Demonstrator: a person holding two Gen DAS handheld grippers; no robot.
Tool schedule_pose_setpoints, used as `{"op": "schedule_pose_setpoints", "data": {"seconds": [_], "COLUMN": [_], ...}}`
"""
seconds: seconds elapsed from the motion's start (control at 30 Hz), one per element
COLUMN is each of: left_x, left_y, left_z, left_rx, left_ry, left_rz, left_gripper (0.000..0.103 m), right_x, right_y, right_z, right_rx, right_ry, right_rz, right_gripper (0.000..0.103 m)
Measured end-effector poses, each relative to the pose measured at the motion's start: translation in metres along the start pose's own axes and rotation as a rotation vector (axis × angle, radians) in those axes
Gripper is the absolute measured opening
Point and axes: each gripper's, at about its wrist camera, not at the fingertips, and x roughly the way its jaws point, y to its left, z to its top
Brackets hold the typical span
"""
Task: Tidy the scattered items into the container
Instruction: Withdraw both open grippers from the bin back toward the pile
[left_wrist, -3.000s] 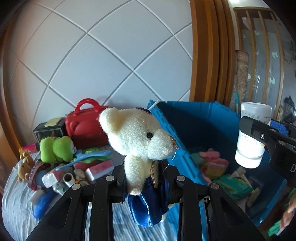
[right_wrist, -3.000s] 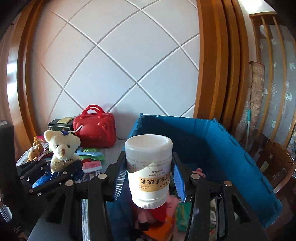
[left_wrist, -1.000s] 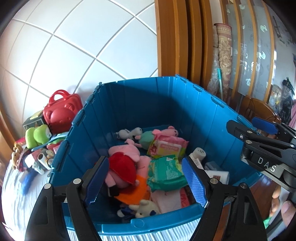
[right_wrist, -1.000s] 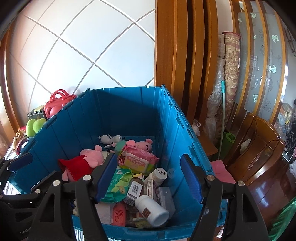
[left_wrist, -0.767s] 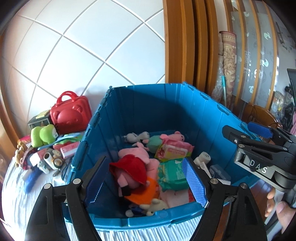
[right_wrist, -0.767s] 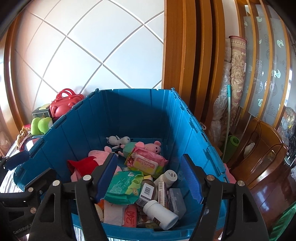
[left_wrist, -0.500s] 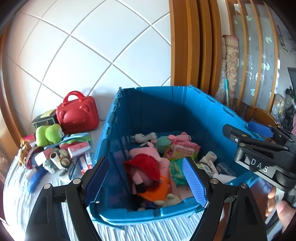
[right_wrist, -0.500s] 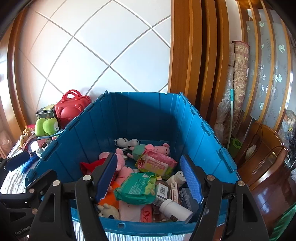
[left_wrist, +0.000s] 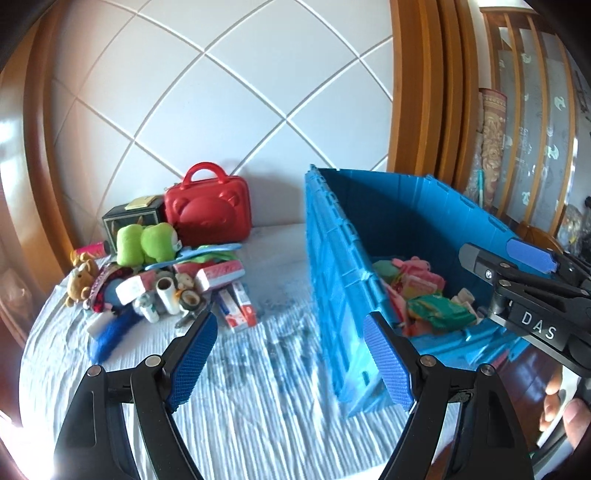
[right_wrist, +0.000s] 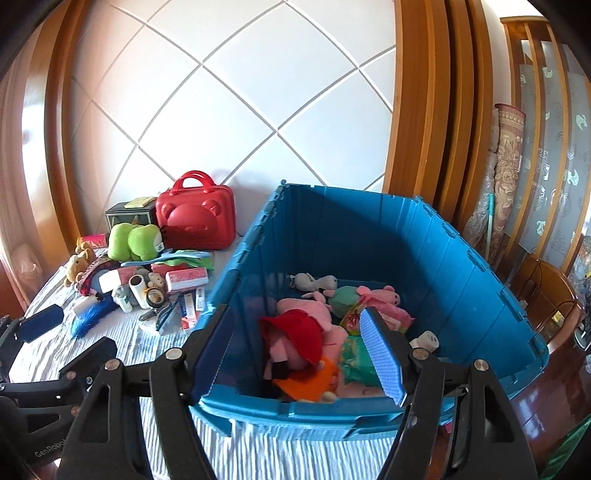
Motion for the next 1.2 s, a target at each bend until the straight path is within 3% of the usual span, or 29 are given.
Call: {"op": "schedule_pose_setpoints", "data": {"seconds": [0.33,0.6,0.93,1.2], "left_x": [-0.019,-0.006,0.052,0.112], "left_y": [0.110,0.171,0.247,0.316], "left_z": [-0.038,-0.061,-0.069,-0.075], "left_rx": [-0.055,-0.125,-0.209,-0.264], "left_ry": [0.045,0.102,0.184,0.268], "left_rz": [0.066,0.119,0.245,0.371], "left_gripper": [0.082,0.082,0.082,0.082], "right_x": [-0.007,0.018,0.111,0.204], "right_y": [0.104,0.168,0.219,0.235], "right_z": [-0.019,-0.020,-0.012,-0.011], "right_rx": [-0.040,-0.108,-0.142,-0.145], "right_ry": [0.025,0.060,0.159,0.263], "right_rz": [0.065,0.133,0.259,0.323], "right_gripper": [0.070,0.070,0.070,0.070]}}
